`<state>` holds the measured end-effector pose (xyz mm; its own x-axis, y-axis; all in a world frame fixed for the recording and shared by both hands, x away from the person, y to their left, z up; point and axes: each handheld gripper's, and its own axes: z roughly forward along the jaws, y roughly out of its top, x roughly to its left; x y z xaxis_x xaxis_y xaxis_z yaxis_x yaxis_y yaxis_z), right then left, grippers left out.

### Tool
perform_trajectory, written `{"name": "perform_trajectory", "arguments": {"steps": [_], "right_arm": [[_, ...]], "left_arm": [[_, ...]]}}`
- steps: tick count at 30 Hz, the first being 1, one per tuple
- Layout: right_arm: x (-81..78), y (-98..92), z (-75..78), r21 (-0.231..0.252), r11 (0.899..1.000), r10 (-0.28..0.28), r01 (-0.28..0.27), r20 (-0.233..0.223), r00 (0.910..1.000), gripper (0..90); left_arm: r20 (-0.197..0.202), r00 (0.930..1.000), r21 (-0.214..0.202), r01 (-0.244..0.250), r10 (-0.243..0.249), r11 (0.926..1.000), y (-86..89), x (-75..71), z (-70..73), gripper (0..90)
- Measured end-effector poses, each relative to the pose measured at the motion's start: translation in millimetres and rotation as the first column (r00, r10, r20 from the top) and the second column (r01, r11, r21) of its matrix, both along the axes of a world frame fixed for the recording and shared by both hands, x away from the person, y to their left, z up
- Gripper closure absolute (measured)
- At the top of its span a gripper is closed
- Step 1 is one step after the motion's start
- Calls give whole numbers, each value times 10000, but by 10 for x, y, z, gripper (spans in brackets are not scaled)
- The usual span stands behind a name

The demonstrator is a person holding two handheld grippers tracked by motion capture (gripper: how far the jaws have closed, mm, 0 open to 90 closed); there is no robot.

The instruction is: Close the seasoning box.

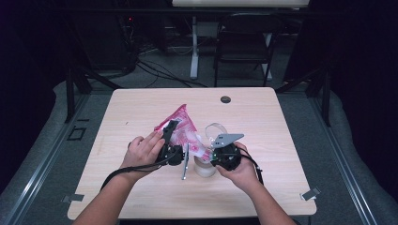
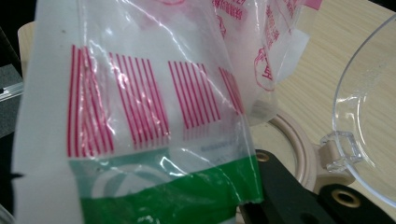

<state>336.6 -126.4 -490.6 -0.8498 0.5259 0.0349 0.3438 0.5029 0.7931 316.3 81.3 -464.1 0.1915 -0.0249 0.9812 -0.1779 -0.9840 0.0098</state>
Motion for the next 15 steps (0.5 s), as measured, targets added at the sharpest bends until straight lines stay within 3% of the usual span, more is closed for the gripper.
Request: {"name": "perform_trajectory", "arguments": {"steps": [15], "right_arm": [[9,-15,-1,34,10000,-35,35,27,10000,900]], "left_arm": [[22,10000,-13,12,-12,10000,-21,1,9,641]]}}
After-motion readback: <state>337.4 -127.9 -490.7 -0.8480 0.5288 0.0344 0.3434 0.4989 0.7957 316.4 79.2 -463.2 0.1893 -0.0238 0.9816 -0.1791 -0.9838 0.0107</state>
